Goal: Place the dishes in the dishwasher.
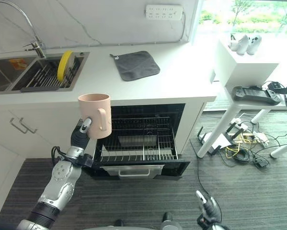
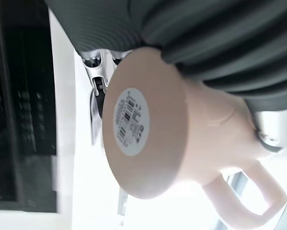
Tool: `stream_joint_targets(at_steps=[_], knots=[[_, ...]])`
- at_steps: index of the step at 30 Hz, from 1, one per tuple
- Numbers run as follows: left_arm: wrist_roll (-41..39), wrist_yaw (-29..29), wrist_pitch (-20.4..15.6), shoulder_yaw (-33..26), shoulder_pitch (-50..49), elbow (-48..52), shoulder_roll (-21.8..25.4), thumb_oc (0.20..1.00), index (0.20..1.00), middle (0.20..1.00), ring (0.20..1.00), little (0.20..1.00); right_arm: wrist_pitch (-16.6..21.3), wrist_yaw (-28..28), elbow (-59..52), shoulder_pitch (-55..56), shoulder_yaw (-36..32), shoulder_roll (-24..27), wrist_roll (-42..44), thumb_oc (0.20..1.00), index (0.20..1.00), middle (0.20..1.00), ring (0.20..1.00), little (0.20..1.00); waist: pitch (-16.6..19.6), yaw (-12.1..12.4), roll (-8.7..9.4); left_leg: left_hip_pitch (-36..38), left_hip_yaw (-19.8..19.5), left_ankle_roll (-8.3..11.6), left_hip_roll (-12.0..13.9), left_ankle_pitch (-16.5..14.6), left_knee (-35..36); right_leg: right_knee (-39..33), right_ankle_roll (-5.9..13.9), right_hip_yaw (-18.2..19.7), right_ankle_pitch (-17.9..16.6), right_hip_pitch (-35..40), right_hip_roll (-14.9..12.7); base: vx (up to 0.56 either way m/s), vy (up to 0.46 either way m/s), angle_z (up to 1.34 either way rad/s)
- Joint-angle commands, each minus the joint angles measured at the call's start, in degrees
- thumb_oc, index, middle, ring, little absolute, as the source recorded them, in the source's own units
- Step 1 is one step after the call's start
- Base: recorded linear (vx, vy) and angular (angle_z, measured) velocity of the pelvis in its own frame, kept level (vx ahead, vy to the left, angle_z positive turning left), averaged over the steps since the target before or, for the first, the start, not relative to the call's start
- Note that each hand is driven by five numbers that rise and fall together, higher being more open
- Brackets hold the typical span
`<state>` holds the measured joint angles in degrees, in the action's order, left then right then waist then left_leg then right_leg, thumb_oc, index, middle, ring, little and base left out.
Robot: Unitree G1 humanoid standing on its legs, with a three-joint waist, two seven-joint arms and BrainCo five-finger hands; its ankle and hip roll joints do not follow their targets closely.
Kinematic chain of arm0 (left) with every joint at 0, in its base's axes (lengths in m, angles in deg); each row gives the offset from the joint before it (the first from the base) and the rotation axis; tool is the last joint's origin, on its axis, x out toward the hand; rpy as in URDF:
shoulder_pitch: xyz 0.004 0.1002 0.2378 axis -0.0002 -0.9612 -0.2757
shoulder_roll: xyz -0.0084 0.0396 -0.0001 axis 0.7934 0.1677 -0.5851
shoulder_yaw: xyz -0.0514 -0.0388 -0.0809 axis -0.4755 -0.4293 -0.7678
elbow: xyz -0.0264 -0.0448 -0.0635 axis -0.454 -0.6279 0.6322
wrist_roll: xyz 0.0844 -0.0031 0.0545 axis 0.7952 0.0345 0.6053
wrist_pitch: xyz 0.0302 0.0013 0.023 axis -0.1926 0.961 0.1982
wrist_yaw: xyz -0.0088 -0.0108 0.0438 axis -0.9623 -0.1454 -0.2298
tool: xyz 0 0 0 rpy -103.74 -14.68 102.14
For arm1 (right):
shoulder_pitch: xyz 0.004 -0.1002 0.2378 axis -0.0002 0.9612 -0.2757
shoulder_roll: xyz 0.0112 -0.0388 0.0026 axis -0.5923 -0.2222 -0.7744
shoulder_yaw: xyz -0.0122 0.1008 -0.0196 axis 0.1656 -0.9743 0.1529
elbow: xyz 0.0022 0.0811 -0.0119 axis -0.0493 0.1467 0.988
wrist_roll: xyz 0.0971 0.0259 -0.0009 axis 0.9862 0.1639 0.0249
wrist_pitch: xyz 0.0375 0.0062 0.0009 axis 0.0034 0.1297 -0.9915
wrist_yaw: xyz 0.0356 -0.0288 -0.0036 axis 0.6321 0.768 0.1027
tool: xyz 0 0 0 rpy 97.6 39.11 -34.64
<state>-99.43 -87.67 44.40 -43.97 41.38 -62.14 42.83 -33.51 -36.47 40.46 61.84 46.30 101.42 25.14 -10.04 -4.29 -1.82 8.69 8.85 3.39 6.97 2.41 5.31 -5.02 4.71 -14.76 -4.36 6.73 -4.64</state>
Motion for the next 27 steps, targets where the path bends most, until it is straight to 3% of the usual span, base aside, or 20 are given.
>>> stream_joint_targets(at_steps=[1,2,8,10,16,19,22,23,27], knots=[[-8.4,-2.5,-3.9,-3.9,3.1,0.6,0.0,0.2,0.2,0.2,0.2,0.2,14.8,4.4,-11.2,-3.0,-1.4,3.3,-11.7,1.0,1.0,1.0,1.0,1.0,-0.3,-0.7,1.58,1.5,6.3,-2.11,-3.2,-4.9,-3.0,4.7,2.44,-0.1,4.8,0.4,-2.6,0.01,-0.075,-0.12],[-10.4,-3.1,-5.5,-4.3,2.2,-0.6,-0.9,0.2,0.2,0.2,0.2,0.2,18.9,8.0,-19.3,-3.3,-0.6,4.6,-19.7,1.0,1.0,1.0,1.0,1.0,-0.2,-1.2,1.73,1.6,6.6,-1.99,-3.1,-5.2,-3.5,4.3,2.36,0.1,4.7,0.7,-2.5,0.03,-0.075,-0.12],[-11.9,-3.2,-8.3,-4.3,1.7,-4.4,-4.1,0.2,0.2,0.2,0.2,0.2,30.4,17.2,-33.8,-4.8,1.3,5.9,-31.5,1.0,1.0,1.0,1.0,1.0,0.6,-2.5,1.38,1.8,6.9,-1.88,-3.2,-5.6,-4.2,4.2,1.98,1.7,4.9,0.5,-2.0,0.03,-0.003,-0.12],[-10.9,-2.2,-8.3,-4.2,1.7,-4.4,-4.5,0.2,0.2,0.2,0.2,0.2,32.0,14.7,-37.7,-5.0,2.1,6.4,-32.1,1.0,1.0,1.0,1.0,1.0,0.7,-2.7,1.16,1.9,6.6,-1.88,-3.3,-5.8,-4.3,4.2,1.88,2.2,5.0,0.5,-1.8,0.02,0.009,-0.06],[-4.3,0.4,-8.1,-3.2,1.4,-2.5,-4.5,0.2,0.2,0.2,0.2,0.2,28.9,-3.6,-45.0,-6.5,8.0,7.0,-23.4,1.0,1.0,1.0,1.0,1.0,1.3,-1.7,1.04,1.8,5.7,-1.67,-3.6,-5.8,-4.3,4.0,1.54,2.3,5.3,0.8,-1.6,0.01,-0.006,-0.05],[3.8,3.7,-10.5,-1.4,1.3,-0.6,-3.3,0.2,0.2,0.2,0.2,0.2,23.0,-6.5,-48.0,-9.7,14.0,7.2,-21.7,1.0,1.0,1.0,1.0,1.0,1.8,0.5,1.28,1.6,4.4,-1.42,-3.6,-5.5,-4.3,3.5,1.31,1.4,5.3,1.6,-1.7,0.04,-0.053,0.08],[7.9,4.9,-12.3,-0.8,1.3,0.3,-2.7,0.2,0.2,0.2,0.2,0.2,20.5,-7.0,-48.2,-10.8,15.6,7.1,-20.4,1.0,1.0,1.0,1.0,1.0,2.0,1.2,1.41,1.5,4.0,-1.34,-3.6,-5.4,-4.3,3.4,1.23,1.0,5.3,1.8,-1.7,0.03,-0.024,0.2],[11.7,6.0,-13.5,-0.3,1.3,1.7,-1.7,0.2,0.2,0.2,0.2,0.2,16.9,-8.8,-48.9,-11.4,16.5,6.9,-18.1,1.0,1.0,1.0,1.0,1.0,2.1,1.8,1.48,1.4,3.5,-1.27,-3.6,-5.2,-4.1,3.3,1.19,0.6,5.3,2.0,-1.7,0.03,-0.019,0.16],[15.0,5.8,-14.5,-0.2,1.1,3.3,-0.2,0.2,0.2,0.2,0.2,0.2,13.3,-10.5,-49.3,-11.7,17.0,7.1,-16.8,1.0,1.0,1.0,1.0,1.0,2.2,2.4,1.57,1.2,3.1,-1.28,-3.6,-5.1,-4.0,3.2,1.17,0.1,5.3,2.1,-1.7,0.02,-0.009,0.1]])
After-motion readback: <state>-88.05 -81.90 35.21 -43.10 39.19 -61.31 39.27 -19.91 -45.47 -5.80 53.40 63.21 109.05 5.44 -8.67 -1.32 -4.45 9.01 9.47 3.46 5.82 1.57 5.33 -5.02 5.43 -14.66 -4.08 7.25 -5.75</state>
